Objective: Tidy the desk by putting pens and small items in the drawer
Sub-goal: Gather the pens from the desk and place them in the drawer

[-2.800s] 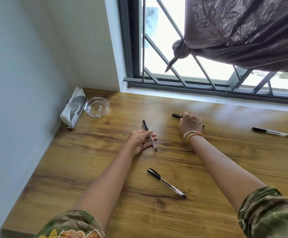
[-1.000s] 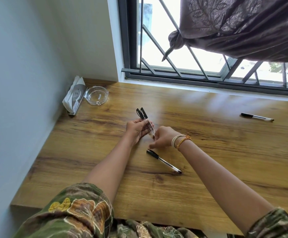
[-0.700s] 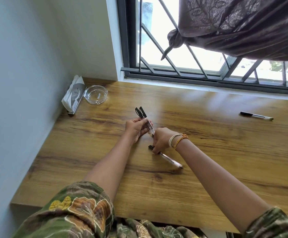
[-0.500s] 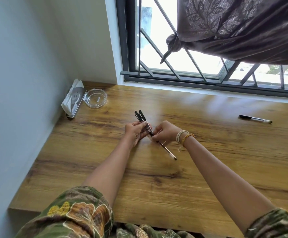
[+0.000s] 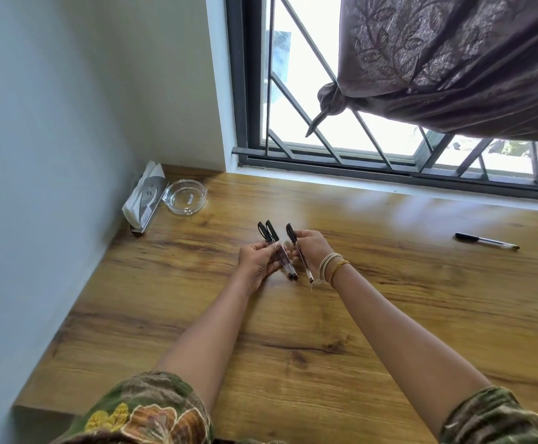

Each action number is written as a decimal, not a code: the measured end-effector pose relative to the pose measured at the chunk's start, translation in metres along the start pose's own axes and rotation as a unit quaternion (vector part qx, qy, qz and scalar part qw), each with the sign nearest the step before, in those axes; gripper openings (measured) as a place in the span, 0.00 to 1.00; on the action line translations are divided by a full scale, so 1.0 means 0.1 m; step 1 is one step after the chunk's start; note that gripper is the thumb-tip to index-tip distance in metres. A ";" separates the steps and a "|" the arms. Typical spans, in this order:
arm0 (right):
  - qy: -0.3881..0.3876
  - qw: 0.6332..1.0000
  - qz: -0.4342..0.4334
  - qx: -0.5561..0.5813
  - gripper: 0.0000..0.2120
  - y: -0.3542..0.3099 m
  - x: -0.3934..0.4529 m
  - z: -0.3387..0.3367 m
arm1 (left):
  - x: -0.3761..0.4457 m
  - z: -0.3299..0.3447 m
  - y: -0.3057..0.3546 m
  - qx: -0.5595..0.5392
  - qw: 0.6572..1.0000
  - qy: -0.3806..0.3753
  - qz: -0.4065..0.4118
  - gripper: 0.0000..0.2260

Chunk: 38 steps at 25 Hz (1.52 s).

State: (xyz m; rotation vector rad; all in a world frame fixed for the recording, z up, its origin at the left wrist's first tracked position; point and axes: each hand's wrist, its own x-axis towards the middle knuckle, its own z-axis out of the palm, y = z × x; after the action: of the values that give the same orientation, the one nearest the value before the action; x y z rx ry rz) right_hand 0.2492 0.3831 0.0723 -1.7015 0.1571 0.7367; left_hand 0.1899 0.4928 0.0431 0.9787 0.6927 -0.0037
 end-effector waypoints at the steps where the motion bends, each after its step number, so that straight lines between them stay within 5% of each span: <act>1: 0.005 1.000 -0.009 0.009 0.20 0.00 0.00 0.01 | 0.00 0.01 0.00 -0.001 1.000 -0.005 -0.002 0.02; 8: 0.089 0.989 -0.064 0.101 0.05 0.07 0.01 0.11 | 0.04 0.01 -0.03 0.006 1.000 -0.002 -0.011 0.02; 26: 0.152 0.951 -0.052 0.263 0.04 0.18 -0.28 -1.14 | -0.05 1.18 -0.43 0.035 0.996 -0.082 -0.001 0.12; 33: 0.233 0.934 -0.050 0.265 0.06 0.19 -0.12 -1.74 | 0.05 1.88 -0.63 0.053 0.996 -0.075 -0.017 0.05; 38: 0.242 0.946 -0.030 0.215 0.06 0.20 -0.04 -2.22 | 0.16 2.28 -0.75 0.077 0.993 -0.079 -0.041 0.11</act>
State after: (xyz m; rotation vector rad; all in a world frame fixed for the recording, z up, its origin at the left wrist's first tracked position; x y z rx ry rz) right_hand 0.3220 0.1729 0.0763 -1.4256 0.5652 0.1996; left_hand 0.3026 0.2806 0.0601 1.0850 0.5920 -0.2083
